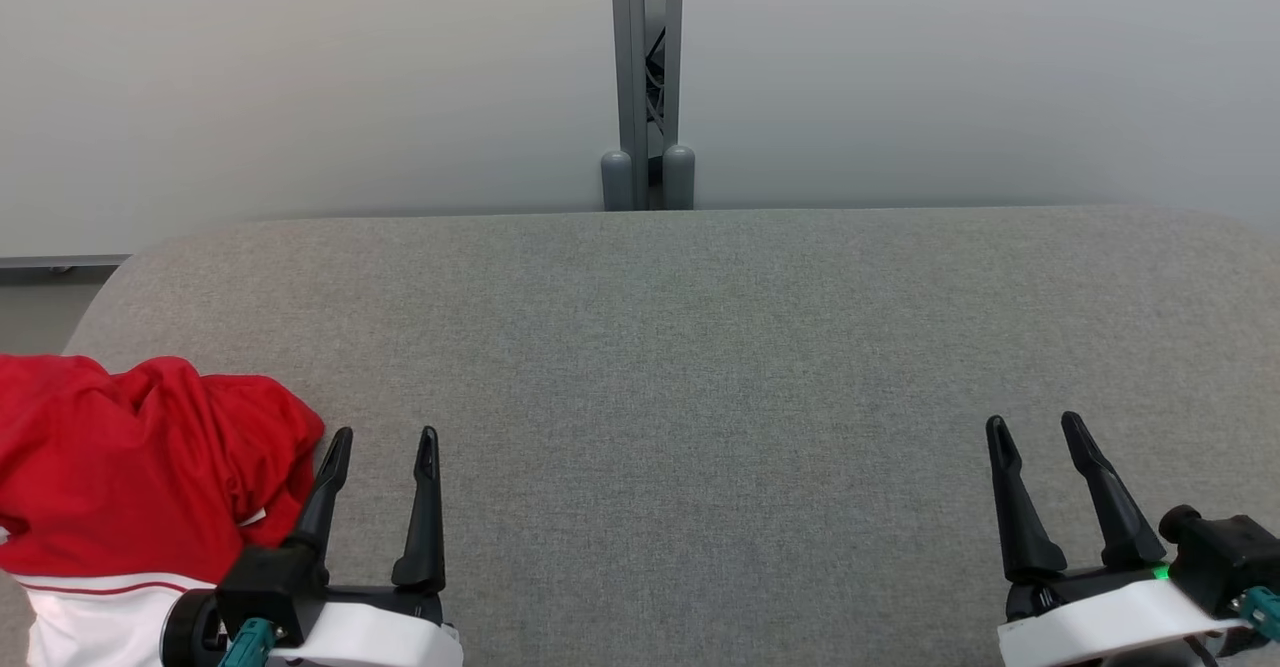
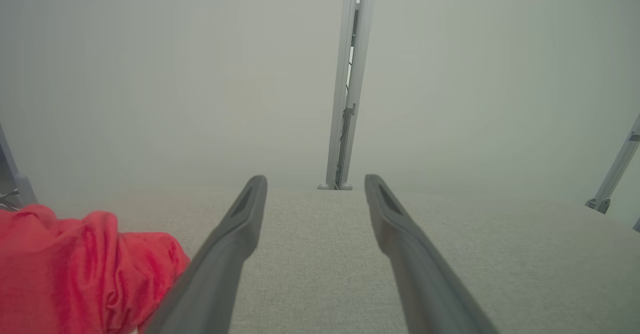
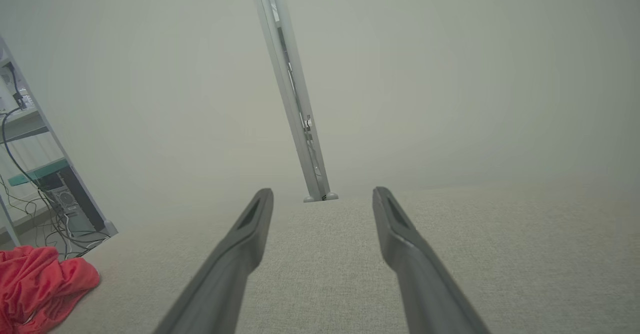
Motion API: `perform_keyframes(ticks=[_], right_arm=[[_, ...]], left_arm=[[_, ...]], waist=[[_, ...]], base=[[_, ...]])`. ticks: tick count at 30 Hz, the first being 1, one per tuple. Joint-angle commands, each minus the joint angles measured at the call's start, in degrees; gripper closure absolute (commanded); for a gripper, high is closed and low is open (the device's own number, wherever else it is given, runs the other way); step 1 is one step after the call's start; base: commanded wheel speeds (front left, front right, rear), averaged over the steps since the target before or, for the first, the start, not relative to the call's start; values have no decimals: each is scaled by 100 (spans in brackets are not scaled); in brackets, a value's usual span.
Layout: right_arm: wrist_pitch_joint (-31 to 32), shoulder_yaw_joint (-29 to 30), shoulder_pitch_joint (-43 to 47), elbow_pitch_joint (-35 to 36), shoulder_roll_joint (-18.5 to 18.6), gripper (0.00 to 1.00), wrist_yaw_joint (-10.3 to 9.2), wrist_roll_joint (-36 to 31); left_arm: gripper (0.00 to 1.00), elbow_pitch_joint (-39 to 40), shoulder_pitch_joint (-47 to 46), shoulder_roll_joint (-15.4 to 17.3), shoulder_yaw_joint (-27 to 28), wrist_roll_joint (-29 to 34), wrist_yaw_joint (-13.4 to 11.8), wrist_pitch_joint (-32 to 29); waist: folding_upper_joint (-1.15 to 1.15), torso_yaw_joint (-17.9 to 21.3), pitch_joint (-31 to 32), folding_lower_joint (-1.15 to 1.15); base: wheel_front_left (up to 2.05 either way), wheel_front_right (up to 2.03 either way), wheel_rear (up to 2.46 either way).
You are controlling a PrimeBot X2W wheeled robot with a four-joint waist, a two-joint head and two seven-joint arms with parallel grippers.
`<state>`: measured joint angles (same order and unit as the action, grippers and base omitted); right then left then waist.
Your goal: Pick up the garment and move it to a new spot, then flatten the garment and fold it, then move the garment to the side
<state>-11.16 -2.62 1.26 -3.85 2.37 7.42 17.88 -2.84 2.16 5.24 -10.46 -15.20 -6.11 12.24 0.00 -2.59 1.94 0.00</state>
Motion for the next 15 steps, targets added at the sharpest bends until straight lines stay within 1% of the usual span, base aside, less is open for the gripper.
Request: perform_keyframes(ticks=[1,7,15], right_arm=[[-61,-7,-21,37,51,0,10,-144],[-132,-37,-4,21,56,0,11,-395],[-232,-185,29,-107,62,0,11,-685]], left_arm=[[0,58,40,38,8,149,-34,47],[0,26,57,53,-15,383,-21,96],[0,77,89,60,-37,780,-72,165]], waist=[[0,-3,1,0],[0,-18,12,0],[0,-62,50,0]], base=[[0,0,0],[0,0,0],[0,0,0]])
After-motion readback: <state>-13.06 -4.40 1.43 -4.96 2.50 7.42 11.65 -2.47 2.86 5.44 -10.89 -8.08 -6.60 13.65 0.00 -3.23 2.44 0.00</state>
